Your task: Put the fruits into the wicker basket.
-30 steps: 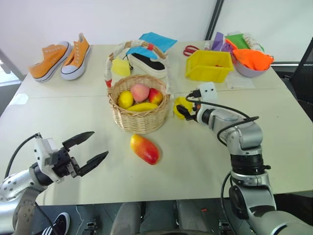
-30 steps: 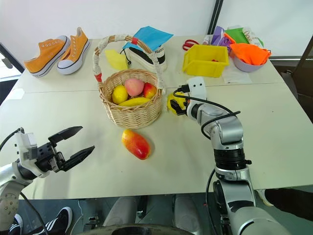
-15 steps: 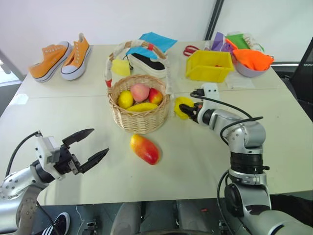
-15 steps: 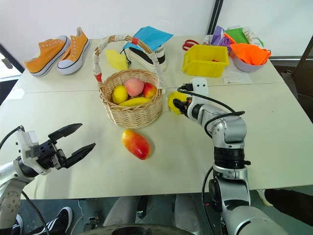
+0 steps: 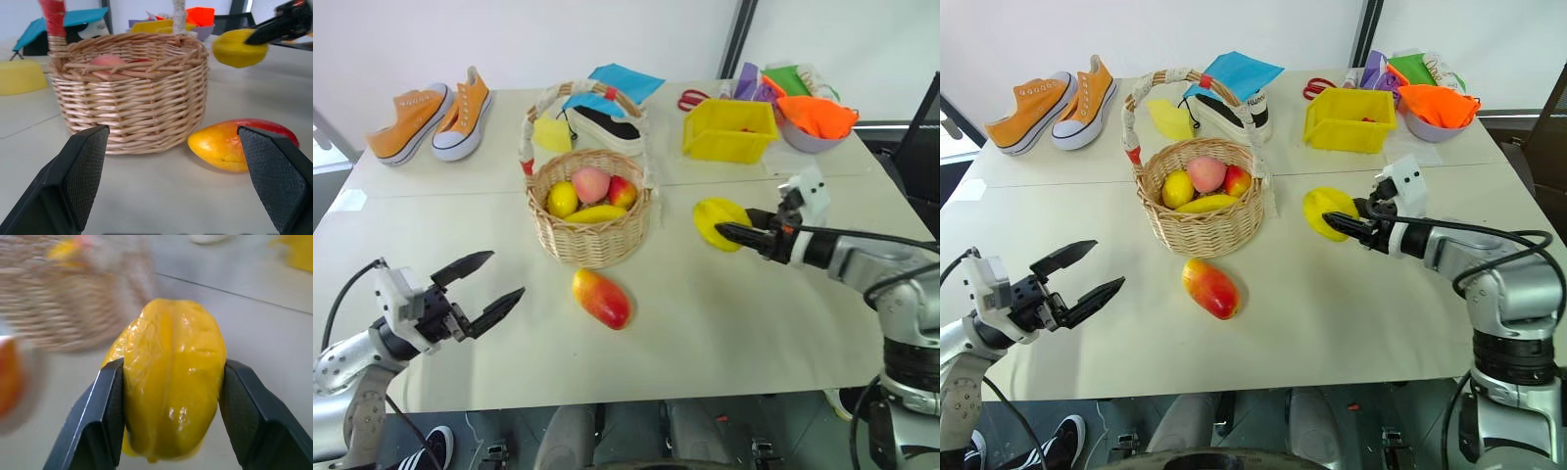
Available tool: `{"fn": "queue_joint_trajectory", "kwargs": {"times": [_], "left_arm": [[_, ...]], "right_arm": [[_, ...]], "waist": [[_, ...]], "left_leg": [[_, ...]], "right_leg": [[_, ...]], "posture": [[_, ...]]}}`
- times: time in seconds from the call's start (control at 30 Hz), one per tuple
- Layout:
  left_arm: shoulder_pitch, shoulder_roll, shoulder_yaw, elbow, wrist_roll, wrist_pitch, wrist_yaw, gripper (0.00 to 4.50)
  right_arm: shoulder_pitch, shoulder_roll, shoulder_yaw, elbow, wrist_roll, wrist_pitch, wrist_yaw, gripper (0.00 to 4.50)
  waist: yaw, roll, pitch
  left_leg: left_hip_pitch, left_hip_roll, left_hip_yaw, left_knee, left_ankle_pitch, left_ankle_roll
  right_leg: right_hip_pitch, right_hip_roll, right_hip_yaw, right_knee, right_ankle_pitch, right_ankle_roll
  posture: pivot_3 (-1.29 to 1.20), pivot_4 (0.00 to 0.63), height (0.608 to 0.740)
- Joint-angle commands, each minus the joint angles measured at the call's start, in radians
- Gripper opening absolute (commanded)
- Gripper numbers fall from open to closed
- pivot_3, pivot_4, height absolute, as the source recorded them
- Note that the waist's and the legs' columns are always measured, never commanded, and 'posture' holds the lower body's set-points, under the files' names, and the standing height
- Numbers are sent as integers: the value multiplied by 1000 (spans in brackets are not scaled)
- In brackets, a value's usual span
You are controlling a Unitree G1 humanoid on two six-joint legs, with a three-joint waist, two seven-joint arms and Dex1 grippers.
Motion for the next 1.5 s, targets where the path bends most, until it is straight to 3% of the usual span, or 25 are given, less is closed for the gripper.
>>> {"fn": "queue_joint_trajectory", "kwargs": {"times": [0.03, 0.17, 0.43, 0.63, 0.7, 0.8, 0.97, 1.03, 1.13, 1.23, 1.37, 1.5], "left_arm": [[-10, 14, 31, 14, -6, -25, -12, 4500], [-23, 30, 44, 25, -15, -21, -17, 4500], [-63, 18, 69, 45, 1, -47, 33, 4500], [-26, -10, 35, -33, -16, -28, 61, 4500], [-16, -19, 22, -48, -9, -29, 66, 4500], [53, 17, 15, -121, -140, 115, 22, 4500], [104, 27, -3, -205, -129, 125, 6, 4500], [97, 35, -7, -213, -125, 129, 3, 4500], [79, 58, -35, -227, -103, 127, -21, 4500], [12, 82, -115, -235, -60, 112, -52, 4500], [-77, 74, -166, -190, -37, 105, -50, 4500], [-145, 49, -259, -138, 22, 78, -71, 4500]], "right_arm": [[-92, -12, -2, -117, 149, 43, 40, 2674], [-254, 65, 82, -136, 228, 73, -19, 2674], [-444, 340, 431, 74, -118, -256, -139, 2674], [-481, 443, 517, 234, -293, -449, -172, 2674], [-484, 452, 515, 271, -315, -453, -170, 3223], [-466, 441, 518, 275, -356, -489, -159, 4473], [-433, 409, 452, 228, -325, -469, -137, 4473], [-391, 378, 377, 177, -246, -458, -89, 4473], [-288, 265, 275, 84, -103, -415, 58, 4473], [-93, 99, 172, -2, -36, -463, 226, 4473], [50, 14, 150, -17, -86, -545, 272, 4473], [145, 11, 139, -7, -130, -625, 250, 4473]], "waist": [[0, 0, 0], [1, -1, 0], [0, -1, 0], [1, -1, 0], [0, -1, 0], [-2, -2, 0], [1, -2, 0], [6, -2, 0], [12, -2, 0], [24, -2, 0], [3, 1, 0], [4, 1, 0]], "left_leg": [[0, 0, 0, 0, 0, 0], [0, 0, 0, 0, 0, 0], [-1, 0, 0, 0, 0, 0], [-3, -1, 0, 0, 0, -1], [-3, -1, 0, 0, 0, -1], [-3, -1, 0, 0, 1, -1], [-3, -1, 0, 0, 1, -1], [-3, -1, 0, 0, 1, -1], [-3, -1, 0, 0, 0, -1], [-3, -1, 0, 1, 0, 0], [-3, -1, 1, 2, -1, 1], [-1, 0, 1, 2, -1, 1]], "right_leg": [[0, 0, 0, 0, 0, 0], [0, -1, 0, -1, -1, -2], [-5, -1, 0, -1, 0, 0], [-8, 0, 0, 0, 1, 2], [-9, 0, 0, 2, 1, 2], [-10, 0, 0, 3, 1, 2], [-10, 0, 0, 4, 1, 2], [-10, 0, 0, 4, 1, 2], [-9, 0, 0, 1, 1, 2], [-5, -1, -2, -3, 1, 1], [-2, -1, 1, -1, -1, -2], [-1, 0, 1, 0, 0, 0]], "posture": [[0, 150, 740], [0, 150, 740], [0, 150, 740], [0, 150, 740], [0, 150, 740], [0, 150, 740], [0, 150, 740], [0, 150, 740], [0, 150, 740], [0, 150, 740], [0, 150, 740], [0, 150, 740]]}}
